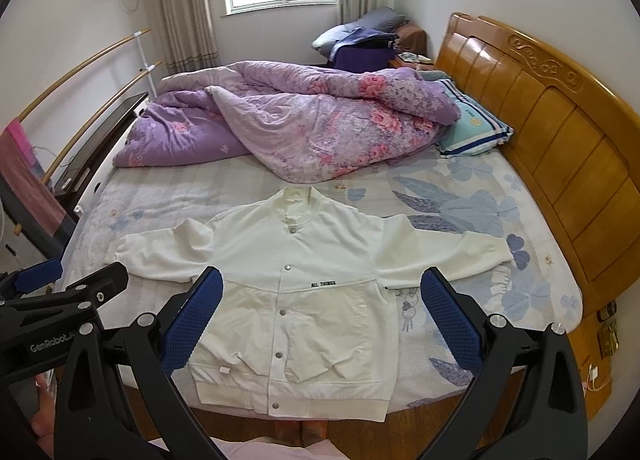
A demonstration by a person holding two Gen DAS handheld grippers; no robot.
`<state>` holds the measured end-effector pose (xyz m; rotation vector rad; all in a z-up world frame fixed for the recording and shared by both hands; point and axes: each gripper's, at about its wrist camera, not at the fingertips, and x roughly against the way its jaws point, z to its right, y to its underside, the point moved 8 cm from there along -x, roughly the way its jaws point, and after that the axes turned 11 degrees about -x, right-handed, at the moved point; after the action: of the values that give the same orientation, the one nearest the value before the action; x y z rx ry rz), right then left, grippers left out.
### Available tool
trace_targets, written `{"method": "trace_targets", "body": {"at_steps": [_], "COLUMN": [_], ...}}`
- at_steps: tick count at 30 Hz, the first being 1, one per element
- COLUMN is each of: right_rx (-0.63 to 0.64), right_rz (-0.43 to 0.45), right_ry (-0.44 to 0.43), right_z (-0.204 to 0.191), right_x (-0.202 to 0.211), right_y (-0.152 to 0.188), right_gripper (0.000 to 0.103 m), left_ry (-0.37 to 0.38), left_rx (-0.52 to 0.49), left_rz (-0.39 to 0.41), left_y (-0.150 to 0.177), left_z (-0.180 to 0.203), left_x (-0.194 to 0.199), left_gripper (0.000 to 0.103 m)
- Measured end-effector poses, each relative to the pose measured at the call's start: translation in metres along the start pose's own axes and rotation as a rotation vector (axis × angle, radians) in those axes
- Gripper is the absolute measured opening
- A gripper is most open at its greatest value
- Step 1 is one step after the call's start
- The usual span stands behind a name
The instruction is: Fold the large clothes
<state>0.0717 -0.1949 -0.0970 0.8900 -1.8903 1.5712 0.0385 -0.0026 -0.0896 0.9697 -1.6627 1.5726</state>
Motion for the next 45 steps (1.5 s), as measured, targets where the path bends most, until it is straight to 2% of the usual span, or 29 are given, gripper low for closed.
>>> {"method": "trace_targets", "body": {"at_steps": [6, 15, 21, 28, 35, 39, 41, 43, 45], "right_rx": [0.054, 0.166, 0.205, 0.224, 0.25, 0.235, 0.198, 0.107, 0.083], "right_rz": [-0.048, -0.133, -0.139, -0.161, -0.176, -0.192, -0.245, -0.266, -0.295], "right_ry": [-0.078, -0.24, -0.266, -0.295, -0.233, -0.186, -0.19, -0.2, -0.185], "right_z": [-0.02, -0.066, -0.086, -0.125, -0.185, -0.224, -0.248, -0.267, -0.284], "right_x": [-0.01, -0.029, -0.039, -0.058, -0.094, -0.126, -0.148, -0.169, -0.189], "right_y": [0.003, 0.018, 0.019, 0.025, 0.037, 0.043, 0.048, 0.05, 0.053], "right_gripper": [0.096, 0.096, 0.096, 0.096, 0.096, 0.096, 0.096, 0.095, 0.094], "left_ry": [-0.023, -0.111, -0.123, -0.088, -0.081, -0.036, -0.017, -0.001, -0.005], "left_rx": [0.085, 0.204, 0.264, 0.302, 0.233, 0.195, 0.176, 0.145, 0.114], "left_rz": [-0.035, -0.072, -0.087, -0.096, -0.091, -0.124, -0.13, -0.124, -0.13], "left_y": [0.009, 0.031, 0.04, 0.041, 0.034, 0.028, 0.026, 0.021, 0.018], "left_z": [-0.016, -0.054, -0.081, -0.119, -0.176, -0.226, -0.25, -0.275, -0.299], "left_x": [0.0, 0.002, -0.003, -0.023, -0.065, -0.103, -0.122, -0.145, -0.169], "left_gripper": [0.098, 0.098, 0.098, 0.098, 0.098, 0.098, 0.098, 0.098, 0.098]}}
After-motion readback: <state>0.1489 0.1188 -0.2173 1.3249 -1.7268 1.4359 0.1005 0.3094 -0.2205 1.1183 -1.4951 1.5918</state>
